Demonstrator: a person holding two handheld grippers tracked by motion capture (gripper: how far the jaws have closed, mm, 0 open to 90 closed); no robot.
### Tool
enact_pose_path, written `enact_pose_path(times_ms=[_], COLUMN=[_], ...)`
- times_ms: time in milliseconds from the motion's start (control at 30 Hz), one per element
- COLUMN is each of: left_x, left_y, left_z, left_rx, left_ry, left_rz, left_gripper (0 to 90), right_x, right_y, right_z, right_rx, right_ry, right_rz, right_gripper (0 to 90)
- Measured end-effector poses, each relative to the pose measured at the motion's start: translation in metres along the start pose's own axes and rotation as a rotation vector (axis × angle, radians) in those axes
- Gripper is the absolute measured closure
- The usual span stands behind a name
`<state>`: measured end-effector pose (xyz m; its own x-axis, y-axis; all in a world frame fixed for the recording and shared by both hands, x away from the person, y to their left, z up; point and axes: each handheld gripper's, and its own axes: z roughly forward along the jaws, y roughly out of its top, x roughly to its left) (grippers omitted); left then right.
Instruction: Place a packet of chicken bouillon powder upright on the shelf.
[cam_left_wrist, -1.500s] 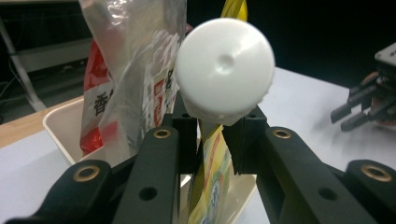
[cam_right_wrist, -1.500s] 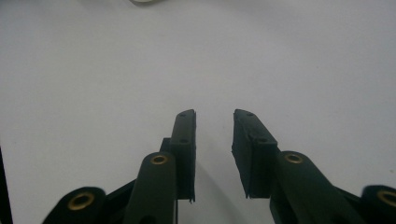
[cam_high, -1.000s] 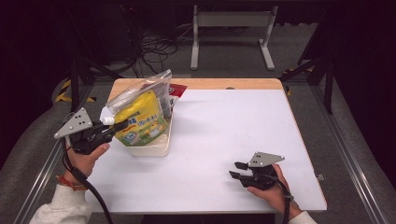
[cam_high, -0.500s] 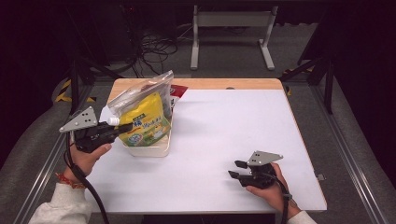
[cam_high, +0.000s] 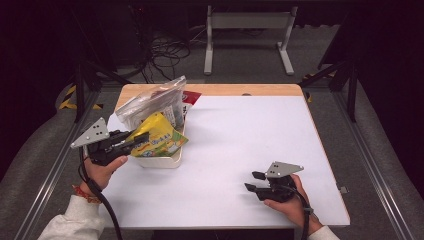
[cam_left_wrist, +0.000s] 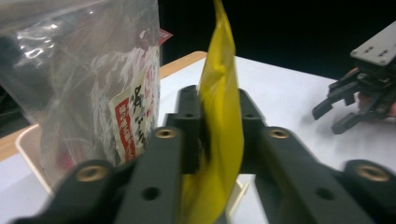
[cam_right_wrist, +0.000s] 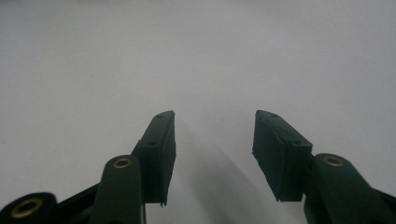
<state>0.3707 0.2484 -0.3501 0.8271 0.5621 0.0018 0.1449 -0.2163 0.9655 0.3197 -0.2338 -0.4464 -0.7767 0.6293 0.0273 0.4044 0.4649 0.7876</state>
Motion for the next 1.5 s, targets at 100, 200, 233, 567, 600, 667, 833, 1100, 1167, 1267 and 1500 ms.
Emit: enact_pose_path(times_ms=[100,200,233,567,600,667,833,1100,1167,1267,1500], left_x=[-0.001,-0.003,-0.003,-0.001,0.000,0.003,0.011,0.012,0.011,0.006,-0.004], left_y=[0.005,0.018,0.024,0.052,0.052,0.050,0.039,0.024,0.020,0.015,0.011], left_z=[-0.002,-0.008,-0.009,0.018,0.021,0.028,0.027,0.026,0.025,0.024,0.007], left_rx=[0.022,0.053,0.079,0.335,0.348,0.366,0.333,0.294,0.273,0.240,0.132], left_ry=[0.015,0.012,-0.008,-0.034,-0.034,-0.019,0.001,0.036,0.053,0.073,0.130], left_rz=[0.017,0.033,0.034,0.078,0.078,0.076,0.036,0.029,0.028,0.047,0.058], left_gripper=[88.1,88.4,88.4,89.0,89.0,89.0,88.9,88.8,88.4,82.6,69.1], right_x=[0.000,-0.001,-0.001,-0.004,-0.004,-0.004,-0.005,0.000,0.000,-0.001,-0.003], right_y=[0.000,-0.001,-0.001,-0.002,-0.002,-0.002,-0.003,-0.001,-0.001,-0.001,-0.003], right_z=[0.000,0.000,0.000,0.000,0.000,-0.002,-0.004,-0.007,-0.007,-0.008,-0.012], right_rx=[0.003,0.006,0.007,0.019,0.016,0.014,0.008,-0.001,-0.001,0.000,-0.004], right_ry=[-0.001,-0.001,0.000,-0.021,-0.023,-0.032,-0.032,-0.036,-0.033,-0.035,-0.043], right_rz=[0.003,0.008,0.010,0.027,0.028,0.032,0.034,0.008,0.007,0.008,0.008], right_gripper=[47.4,46.5,46.3,43.2,43.0,43.0,43.0,42.3,42.3,42.1,41.4])
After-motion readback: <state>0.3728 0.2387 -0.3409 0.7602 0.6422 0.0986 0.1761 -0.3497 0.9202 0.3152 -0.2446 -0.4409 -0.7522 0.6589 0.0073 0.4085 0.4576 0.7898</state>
